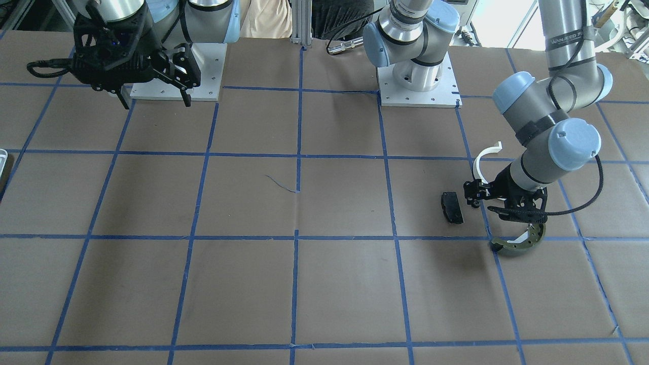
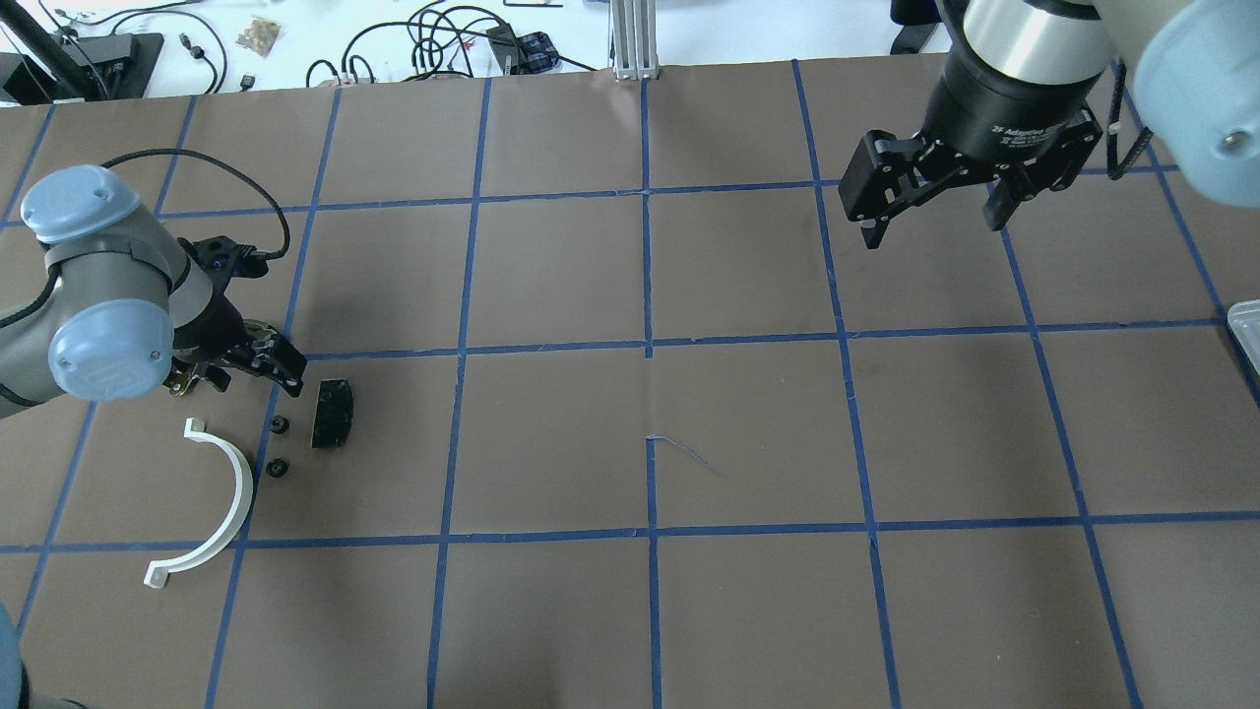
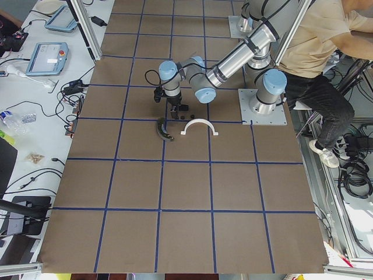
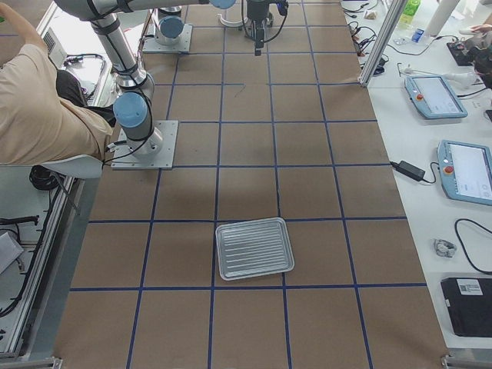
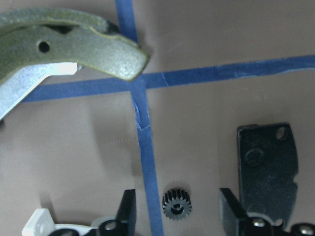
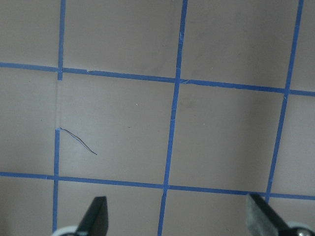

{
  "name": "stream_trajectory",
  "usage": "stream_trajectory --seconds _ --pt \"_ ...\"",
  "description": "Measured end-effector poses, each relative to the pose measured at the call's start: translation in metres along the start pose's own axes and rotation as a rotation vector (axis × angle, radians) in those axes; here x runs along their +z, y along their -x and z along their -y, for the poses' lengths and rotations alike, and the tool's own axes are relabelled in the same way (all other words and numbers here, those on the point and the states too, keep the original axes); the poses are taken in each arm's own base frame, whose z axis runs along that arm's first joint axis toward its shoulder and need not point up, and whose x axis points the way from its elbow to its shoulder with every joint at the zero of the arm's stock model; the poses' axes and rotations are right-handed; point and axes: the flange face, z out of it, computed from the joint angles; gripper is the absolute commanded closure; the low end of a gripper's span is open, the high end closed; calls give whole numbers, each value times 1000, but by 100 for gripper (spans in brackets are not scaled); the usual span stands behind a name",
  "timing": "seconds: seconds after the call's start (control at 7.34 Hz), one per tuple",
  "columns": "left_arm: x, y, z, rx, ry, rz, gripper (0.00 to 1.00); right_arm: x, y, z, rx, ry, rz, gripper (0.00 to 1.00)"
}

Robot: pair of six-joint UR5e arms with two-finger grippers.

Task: Place bearing gear from tray to pile

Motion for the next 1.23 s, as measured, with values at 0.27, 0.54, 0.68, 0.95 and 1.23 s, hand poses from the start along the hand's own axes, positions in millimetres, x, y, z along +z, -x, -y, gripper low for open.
stream_trajectory --seconds 0.27,0.54,0.68,0.95,1.23 --pt "-65 -37 5 -15 32 3 0 0 0 0 0 1 0 0" --pt "-149 -80 -6 -20 55 12 0 0 0 0 0 1 0 0" --pt "-185 -103 -15 -13 32 22 0 1 0 0 1 2 0 0" --pt "-232 -148 -37 -10 -47 42 0 1 0 0 2 2 -1 0" --pt "-257 -180 -58 -70 -113 34 0 1 -1 0 3 1 -1 0"
